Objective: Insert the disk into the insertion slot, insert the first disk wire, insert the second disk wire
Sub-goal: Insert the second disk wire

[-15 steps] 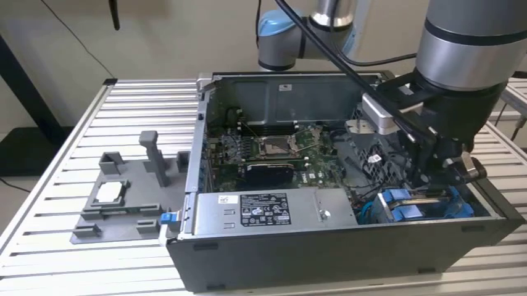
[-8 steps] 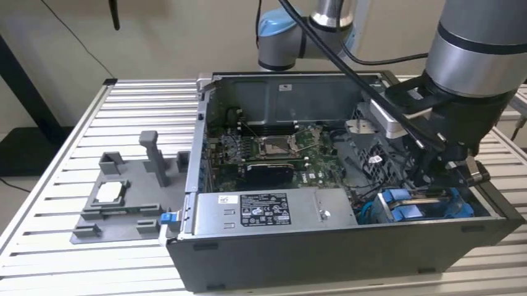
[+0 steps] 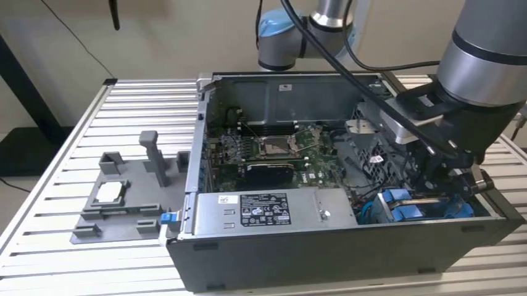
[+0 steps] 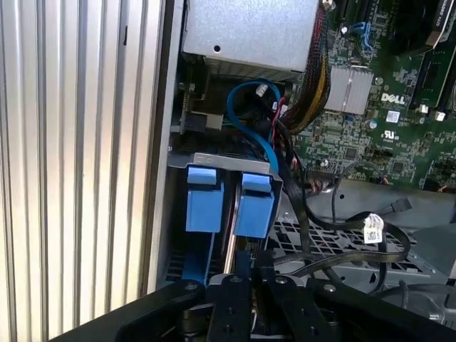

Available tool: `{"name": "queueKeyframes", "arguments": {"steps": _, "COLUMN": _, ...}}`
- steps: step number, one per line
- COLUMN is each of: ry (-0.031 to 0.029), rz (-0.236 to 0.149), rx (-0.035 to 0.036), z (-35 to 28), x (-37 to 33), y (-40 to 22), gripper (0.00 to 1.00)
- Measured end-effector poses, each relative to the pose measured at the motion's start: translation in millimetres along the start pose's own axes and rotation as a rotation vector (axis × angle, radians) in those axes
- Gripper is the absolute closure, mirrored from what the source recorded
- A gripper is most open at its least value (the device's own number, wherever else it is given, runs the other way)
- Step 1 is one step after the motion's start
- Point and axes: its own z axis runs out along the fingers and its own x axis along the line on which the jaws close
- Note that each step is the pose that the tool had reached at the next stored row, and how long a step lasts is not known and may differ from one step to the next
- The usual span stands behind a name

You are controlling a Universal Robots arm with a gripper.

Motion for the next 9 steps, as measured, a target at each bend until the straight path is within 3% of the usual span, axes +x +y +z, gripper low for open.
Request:
{"name": "queueKeyframes", "arguments": {"steps": 4, "ry": 0.0045, "rz": 0.029, "rx": -0.0045, "z": 4.2, "x": 0.2, "y": 0.7, "gripper": 0.84}}
{"name": "queueKeyframes", "arguments": {"steps": 9, "ry": 0.0069, "rz": 0.054, "rx": -0.0187, "z": 4.8, "x": 0.2, "y": 0.6, "gripper": 0.84}}
